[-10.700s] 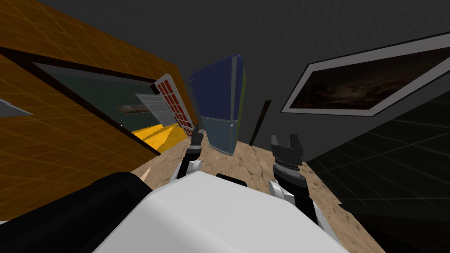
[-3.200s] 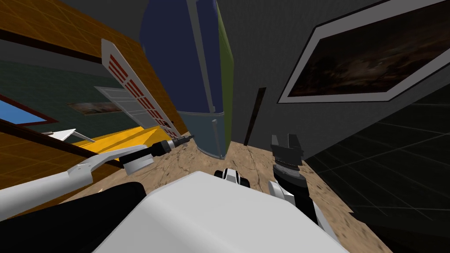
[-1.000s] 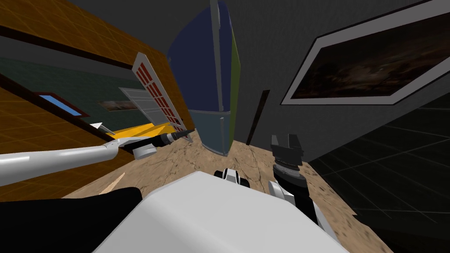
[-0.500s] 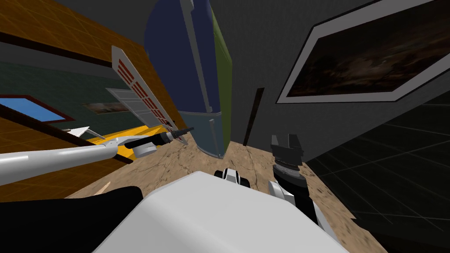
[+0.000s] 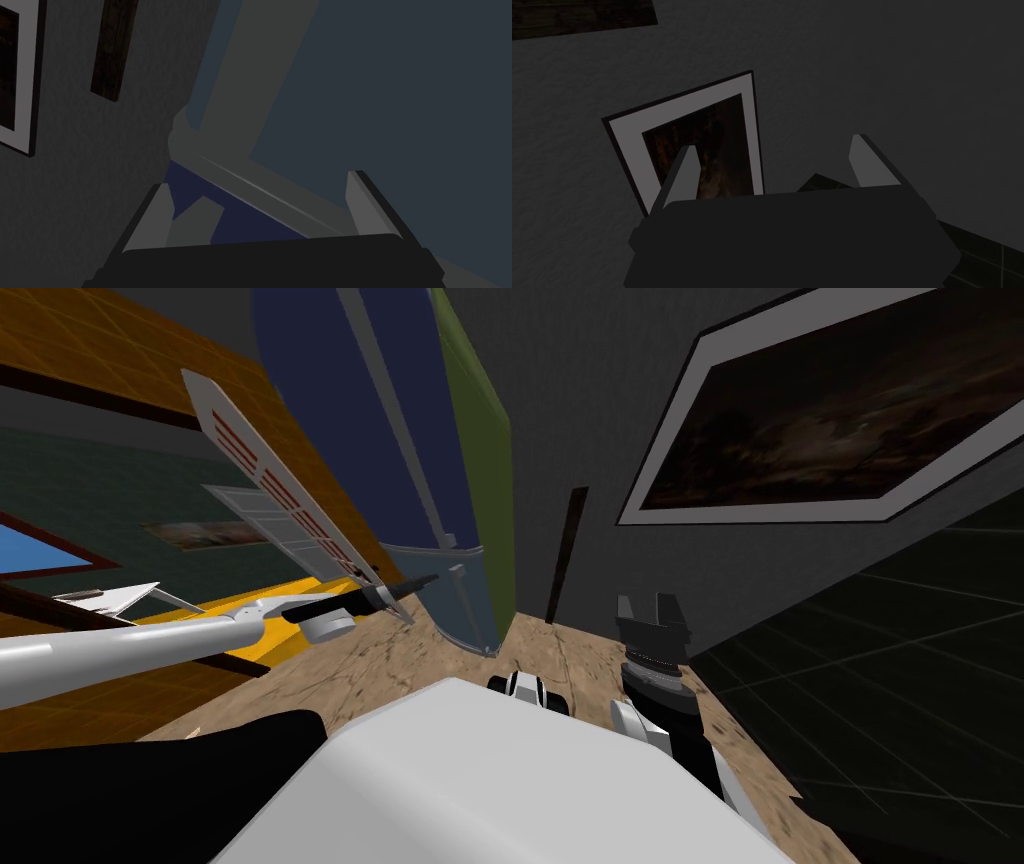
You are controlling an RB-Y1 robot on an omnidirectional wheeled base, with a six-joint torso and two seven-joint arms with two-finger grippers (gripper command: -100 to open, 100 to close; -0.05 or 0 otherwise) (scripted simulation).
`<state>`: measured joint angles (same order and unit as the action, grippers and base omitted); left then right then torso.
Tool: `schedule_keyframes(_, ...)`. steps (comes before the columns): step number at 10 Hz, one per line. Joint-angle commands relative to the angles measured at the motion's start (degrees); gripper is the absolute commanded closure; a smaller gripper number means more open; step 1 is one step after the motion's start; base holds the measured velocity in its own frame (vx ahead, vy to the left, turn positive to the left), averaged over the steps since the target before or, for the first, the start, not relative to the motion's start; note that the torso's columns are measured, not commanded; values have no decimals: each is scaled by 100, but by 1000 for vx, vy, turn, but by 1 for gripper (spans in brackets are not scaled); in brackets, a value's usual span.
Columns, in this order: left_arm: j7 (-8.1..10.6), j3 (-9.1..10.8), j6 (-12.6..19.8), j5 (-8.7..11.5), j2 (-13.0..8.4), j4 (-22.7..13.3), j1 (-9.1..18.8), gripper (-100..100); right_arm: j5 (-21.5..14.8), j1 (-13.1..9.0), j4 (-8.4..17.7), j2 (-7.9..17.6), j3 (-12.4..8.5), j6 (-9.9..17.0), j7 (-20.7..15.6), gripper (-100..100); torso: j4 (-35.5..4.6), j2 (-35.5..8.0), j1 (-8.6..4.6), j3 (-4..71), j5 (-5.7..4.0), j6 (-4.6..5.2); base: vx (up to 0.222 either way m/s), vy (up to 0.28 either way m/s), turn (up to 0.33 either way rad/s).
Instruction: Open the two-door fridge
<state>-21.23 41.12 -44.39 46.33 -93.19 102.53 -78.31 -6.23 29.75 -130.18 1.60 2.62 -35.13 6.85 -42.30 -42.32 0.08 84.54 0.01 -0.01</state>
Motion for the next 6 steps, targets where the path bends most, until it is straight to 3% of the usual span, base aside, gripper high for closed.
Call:
schedule_keyframes(1,77,-4,109,55,31,-85,87,-100,0,0,0,0,0,0,0,0,2,4,1,3,2,1,174,-145,-45)
schedule_keyframes(4,125,43,148,40,49,-94,86,-100,0,-1,0,1,-1,0,0,0,-6,-25,17,-13,5,-1,83,-71,-20)
schedule_keyframes(5,124,43,147,40,47,-93,86,100,0,-2,1,1,-1,1,0,0,-10,-34,22,-22,9,-2,9,-7,-5)
schedule_keyframes(6,139,137,84,-13,-78,-23,23,100,0,-2,1,1,-1,1,0,0,-6,-22,14,-15,7,-3,-94,122,22)
